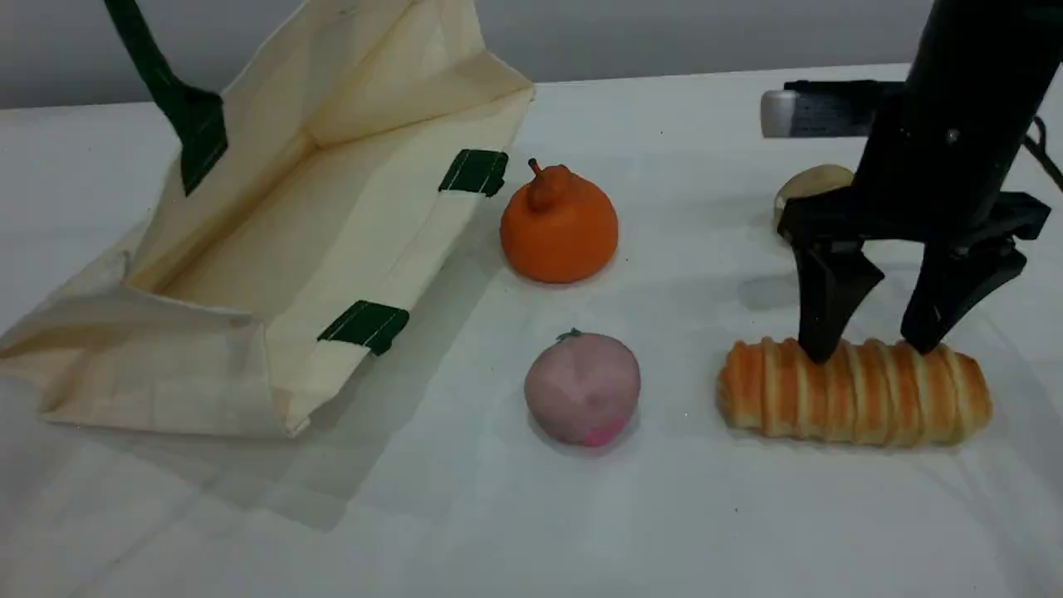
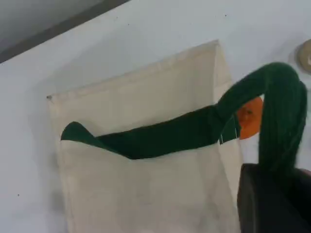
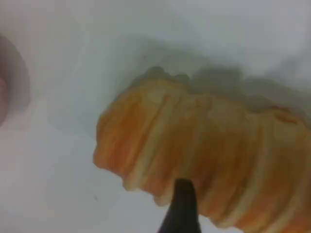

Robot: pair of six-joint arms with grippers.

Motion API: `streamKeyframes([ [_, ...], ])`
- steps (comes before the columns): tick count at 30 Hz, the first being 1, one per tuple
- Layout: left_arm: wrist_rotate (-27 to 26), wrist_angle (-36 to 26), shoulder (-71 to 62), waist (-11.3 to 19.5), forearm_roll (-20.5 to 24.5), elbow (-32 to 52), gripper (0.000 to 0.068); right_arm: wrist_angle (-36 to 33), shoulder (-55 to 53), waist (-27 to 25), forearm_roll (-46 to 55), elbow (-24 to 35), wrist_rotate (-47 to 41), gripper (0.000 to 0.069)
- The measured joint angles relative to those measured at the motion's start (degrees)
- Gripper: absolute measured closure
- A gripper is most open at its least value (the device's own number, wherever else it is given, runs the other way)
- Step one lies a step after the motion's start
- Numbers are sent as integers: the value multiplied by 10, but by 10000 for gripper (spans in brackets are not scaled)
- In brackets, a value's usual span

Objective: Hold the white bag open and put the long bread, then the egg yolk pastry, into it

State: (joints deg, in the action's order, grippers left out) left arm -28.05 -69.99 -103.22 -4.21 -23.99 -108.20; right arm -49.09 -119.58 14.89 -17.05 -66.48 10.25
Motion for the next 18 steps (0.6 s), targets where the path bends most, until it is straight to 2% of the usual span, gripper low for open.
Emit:
streamKeyframes([
  [11, 0, 0, 0, 0, 0, 0, 598, -2, -53, 0, -14, -1, 18, 146],
  [14, 0, 0, 0, 0, 0, 0, 598, -2, -56, 0, -9, -1, 11, 211],
  [18, 0, 0, 0, 0, 0, 0, 598, -5, -57, 0, 5, -1, 8, 370],
])
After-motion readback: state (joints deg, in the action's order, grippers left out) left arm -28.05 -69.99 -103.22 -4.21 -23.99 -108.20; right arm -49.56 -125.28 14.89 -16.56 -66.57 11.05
